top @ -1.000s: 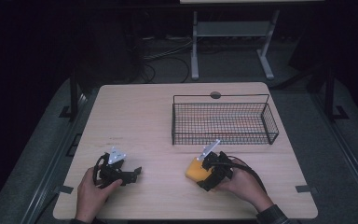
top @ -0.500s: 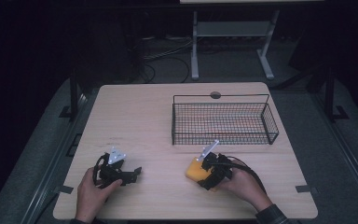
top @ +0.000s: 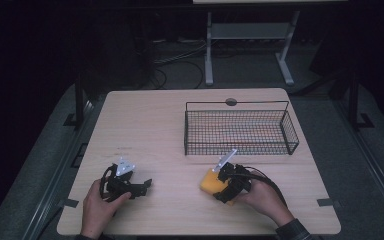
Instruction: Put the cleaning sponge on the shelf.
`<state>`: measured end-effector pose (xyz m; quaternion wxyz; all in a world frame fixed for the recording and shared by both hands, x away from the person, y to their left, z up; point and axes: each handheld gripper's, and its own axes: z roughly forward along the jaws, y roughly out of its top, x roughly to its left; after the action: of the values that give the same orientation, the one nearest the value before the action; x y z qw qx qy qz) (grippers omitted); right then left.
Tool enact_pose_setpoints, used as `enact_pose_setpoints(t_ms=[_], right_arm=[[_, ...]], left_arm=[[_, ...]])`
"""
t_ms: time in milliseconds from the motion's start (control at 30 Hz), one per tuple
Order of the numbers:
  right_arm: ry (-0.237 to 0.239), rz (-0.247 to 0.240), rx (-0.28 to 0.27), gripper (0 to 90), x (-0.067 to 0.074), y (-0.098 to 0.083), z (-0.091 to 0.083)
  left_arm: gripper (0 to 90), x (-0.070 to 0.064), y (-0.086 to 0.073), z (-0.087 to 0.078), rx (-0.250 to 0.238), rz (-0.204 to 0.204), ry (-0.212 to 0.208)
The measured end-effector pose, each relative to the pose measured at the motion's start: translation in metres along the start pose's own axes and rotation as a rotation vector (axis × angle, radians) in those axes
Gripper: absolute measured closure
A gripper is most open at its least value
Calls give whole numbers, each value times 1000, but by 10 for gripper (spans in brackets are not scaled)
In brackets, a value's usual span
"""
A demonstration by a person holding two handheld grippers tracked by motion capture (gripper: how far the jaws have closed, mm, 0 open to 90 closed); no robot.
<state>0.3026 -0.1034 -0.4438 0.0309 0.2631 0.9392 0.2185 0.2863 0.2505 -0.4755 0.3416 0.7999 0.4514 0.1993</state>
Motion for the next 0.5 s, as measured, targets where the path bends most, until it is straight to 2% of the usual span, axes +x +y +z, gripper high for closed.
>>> enact_pose_setpoints(t_ms=[500], right_arm=[[-3, -6, -11, 233, -7, -3, -17]], left_arm=[[129, 0, 0, 0, -2, -3, 1]])
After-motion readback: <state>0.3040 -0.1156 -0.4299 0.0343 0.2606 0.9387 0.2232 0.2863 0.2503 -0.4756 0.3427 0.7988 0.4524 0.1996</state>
